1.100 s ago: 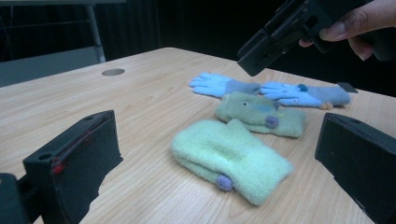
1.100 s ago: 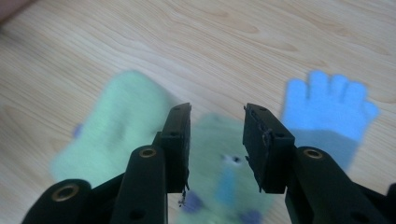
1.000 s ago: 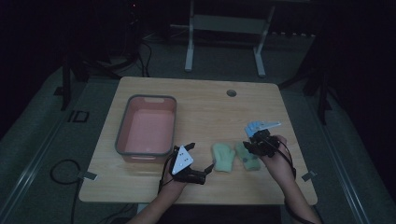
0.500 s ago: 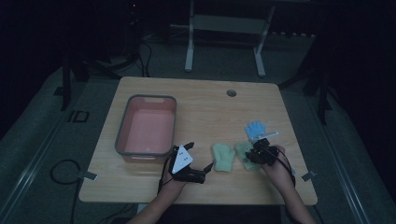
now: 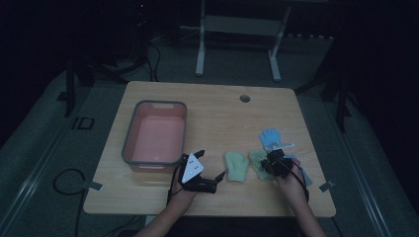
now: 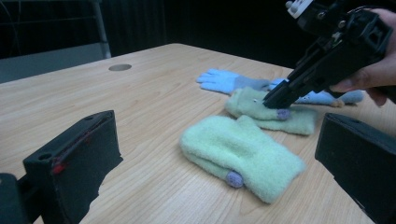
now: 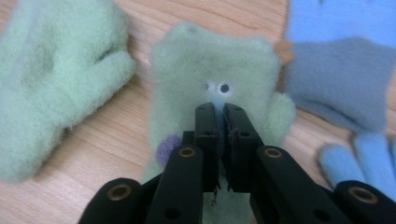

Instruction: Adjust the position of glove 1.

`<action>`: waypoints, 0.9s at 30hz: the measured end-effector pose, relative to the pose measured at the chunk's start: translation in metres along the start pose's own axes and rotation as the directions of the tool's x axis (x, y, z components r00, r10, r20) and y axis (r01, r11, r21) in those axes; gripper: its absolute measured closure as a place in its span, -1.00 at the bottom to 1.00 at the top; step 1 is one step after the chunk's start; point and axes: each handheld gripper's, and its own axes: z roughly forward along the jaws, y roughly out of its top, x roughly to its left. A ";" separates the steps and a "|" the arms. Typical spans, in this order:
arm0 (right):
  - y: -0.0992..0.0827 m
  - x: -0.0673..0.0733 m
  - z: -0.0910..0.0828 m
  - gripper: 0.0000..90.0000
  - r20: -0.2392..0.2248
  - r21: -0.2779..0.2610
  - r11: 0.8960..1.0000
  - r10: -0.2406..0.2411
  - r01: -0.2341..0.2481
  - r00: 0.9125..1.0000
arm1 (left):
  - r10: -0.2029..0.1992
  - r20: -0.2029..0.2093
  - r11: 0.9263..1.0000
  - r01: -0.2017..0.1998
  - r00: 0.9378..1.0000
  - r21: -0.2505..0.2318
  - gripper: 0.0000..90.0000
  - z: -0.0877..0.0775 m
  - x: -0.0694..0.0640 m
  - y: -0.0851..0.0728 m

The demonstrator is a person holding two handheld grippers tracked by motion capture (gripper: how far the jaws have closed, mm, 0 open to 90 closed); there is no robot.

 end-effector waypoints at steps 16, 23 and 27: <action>0.009 0.024 -0.044 0.94 0.066 -0.038 0.986 0.166 -0.164 0.984 | 0.011 0.001 1.000 -0.011 1.000 -0.001 -1.00 -0.001 -0.002 0.001; 0.032 0.051 -0.060 0.94 0.086 -0.099 0.987 0.138 -0.129 0.987 | 0.017 0.007 1.000 -0.017 1.000 -0.004 -1.00 -0.001 -0.004 0.002; 0.045 0.068 -0.057 0.94 0.054 -0.099 0.988 0.120 -0.115 0.991 | 0.013 0.003 1.000 -0.013 1.000 -0.007 -1.00 -0.001 -0.002 0.002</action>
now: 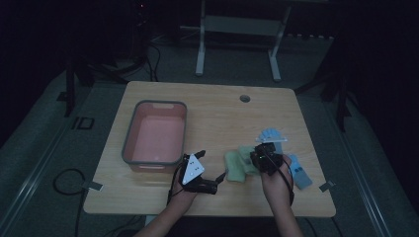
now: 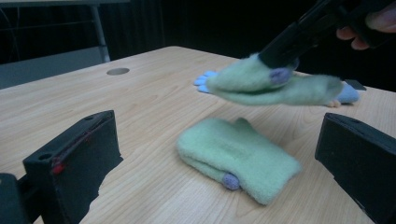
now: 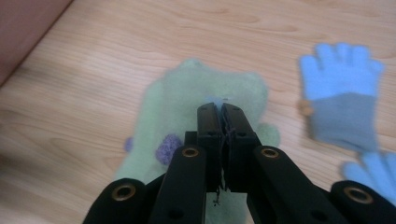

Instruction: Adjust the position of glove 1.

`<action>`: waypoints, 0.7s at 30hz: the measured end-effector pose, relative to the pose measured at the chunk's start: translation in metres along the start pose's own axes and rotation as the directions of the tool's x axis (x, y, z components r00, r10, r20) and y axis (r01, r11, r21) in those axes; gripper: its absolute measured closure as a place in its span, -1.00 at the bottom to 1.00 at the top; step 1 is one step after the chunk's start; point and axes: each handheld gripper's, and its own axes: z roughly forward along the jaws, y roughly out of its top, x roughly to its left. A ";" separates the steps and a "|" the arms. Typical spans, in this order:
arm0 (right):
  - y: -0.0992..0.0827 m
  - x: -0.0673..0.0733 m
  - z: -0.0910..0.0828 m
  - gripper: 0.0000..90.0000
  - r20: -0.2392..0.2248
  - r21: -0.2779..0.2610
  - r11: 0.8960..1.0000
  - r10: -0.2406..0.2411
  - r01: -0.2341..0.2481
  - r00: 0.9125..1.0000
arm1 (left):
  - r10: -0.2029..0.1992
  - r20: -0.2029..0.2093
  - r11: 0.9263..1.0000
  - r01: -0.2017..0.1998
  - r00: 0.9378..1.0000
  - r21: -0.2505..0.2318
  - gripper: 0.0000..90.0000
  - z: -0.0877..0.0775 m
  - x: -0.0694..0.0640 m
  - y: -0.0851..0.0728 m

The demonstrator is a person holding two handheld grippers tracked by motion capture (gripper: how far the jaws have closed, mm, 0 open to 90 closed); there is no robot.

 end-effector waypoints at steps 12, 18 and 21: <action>0.000 0.024 0.025 0.94 -0.033 0.027 1.000 0.006 -0.005 0.999 | -0.027 0.002 1.000 0.027 1.000 0.005 -1.00 0.000 0.002 -0.003; -0.007 0.029 0.045 0.93 -0.039 0.074 0.997 -0.002 0.005 0.999 | -0.025 0.006 1.000 0.024 1.000 0.012 -1.00 0.002 0.001 -0.004; -0.011 0.030 0.050 0.92 -0.048 0.086 0.996 0.002 0.002 0.999 | -0.041 0.033 0.999 0.041 0.999 -0.002 -1.00 0.003 0.001 -0.004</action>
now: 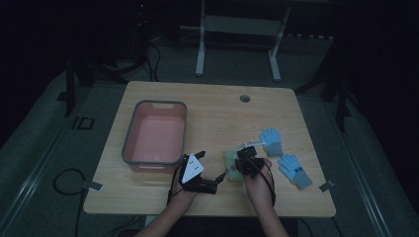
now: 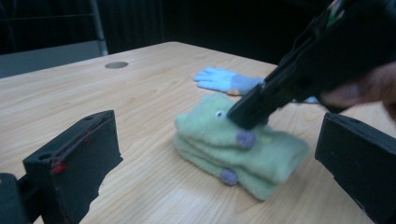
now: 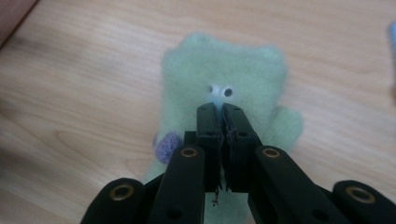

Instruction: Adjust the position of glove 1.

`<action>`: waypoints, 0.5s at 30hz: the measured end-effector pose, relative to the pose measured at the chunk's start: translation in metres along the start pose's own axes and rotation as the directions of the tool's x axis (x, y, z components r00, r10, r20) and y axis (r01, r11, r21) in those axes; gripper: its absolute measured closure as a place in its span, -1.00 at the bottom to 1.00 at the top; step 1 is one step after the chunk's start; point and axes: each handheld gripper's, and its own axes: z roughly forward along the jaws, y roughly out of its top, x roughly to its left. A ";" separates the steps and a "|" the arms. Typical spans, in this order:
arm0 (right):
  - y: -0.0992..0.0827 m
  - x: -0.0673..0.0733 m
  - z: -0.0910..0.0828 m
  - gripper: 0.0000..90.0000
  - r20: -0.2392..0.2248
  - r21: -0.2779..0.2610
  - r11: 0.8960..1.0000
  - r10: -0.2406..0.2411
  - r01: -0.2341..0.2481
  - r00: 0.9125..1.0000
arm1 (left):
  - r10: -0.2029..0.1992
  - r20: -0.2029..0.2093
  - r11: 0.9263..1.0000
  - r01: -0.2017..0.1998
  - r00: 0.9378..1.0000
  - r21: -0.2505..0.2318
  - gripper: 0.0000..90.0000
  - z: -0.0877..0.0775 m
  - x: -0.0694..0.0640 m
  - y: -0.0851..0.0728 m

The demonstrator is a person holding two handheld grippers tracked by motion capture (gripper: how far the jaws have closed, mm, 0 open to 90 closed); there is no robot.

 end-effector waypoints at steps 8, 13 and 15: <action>-0.003 0.000 0.001 0.75 -0.056 -0.013 1.000 0.001 -0.001 0.998 | 0.067 0.013 0.997 -0.067 0.998 0.038 -1.00 0.004 -0.001 -0.001; 0.002 -0.012 -0.013 0.57 -0.090 -0.058 0.998 -0.024 0.019 0.996 | 0.060 -0.026 0.996 -0.058 0.998 0.068 -1.00 0.003 -0.001 0.002; 0.004 -0.017 -0.017 0.55 -0.100 -0.077 0.996 -0.051 0.044 0.994 | 0.058 -0.005 0.995 -0.058 0.998 0.077 -1.00 0.002 0.000 0.004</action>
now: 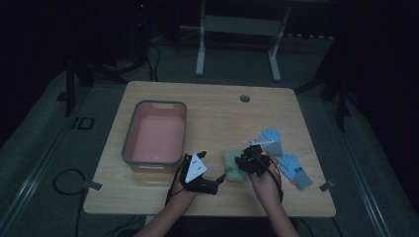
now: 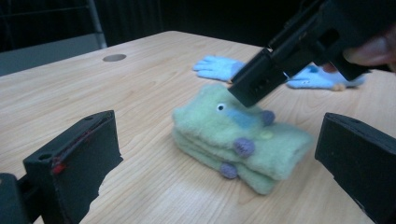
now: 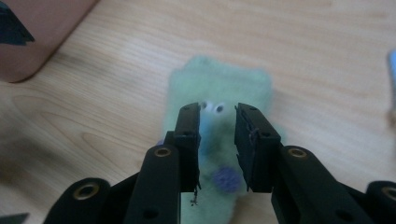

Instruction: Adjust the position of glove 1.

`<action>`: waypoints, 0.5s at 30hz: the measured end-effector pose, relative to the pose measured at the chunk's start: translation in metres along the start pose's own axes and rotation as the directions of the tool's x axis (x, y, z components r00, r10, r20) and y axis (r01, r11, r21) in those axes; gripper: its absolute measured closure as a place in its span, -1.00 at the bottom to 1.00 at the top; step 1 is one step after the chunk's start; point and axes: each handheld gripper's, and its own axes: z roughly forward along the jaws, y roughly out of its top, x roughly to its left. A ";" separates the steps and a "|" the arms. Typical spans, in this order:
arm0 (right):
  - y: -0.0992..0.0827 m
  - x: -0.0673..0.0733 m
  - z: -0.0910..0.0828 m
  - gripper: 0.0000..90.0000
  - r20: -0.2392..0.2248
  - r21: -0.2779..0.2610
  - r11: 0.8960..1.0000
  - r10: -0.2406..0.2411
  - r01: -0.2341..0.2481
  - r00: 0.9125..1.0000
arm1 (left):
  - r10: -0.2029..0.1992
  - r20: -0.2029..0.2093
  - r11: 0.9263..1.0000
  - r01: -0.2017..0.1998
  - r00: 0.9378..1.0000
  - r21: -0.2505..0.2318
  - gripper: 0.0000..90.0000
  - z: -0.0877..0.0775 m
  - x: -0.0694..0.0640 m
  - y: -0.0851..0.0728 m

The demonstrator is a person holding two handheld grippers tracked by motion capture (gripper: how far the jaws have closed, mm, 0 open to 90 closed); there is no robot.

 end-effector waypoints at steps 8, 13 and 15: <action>0.006 -0.038 -0.006 0.39 -0.104 -0.051 0.993 -0.115 0.110 0.988 | -0.004 0.121 0.994 -0.009 0.993 0.105 -1.00 0.007 -0.004 0.003; 0.005 -0.052 -0.009 0.30 -0.144 -0.076 0.981 -0.191 0.181 0.971 | 0.022 0.205 0.989 -0.051 0.979 0.141 -1.00 0.013 -0.012 0.004; 0.005 -0.057 -0.008 0.28 -0.155 -0.075 0.978 -0.203 0.193 0.967 | 0.059 0.212 0.983 -0.094 0.975 0.158 -1.00 0.018 -0.016 0.005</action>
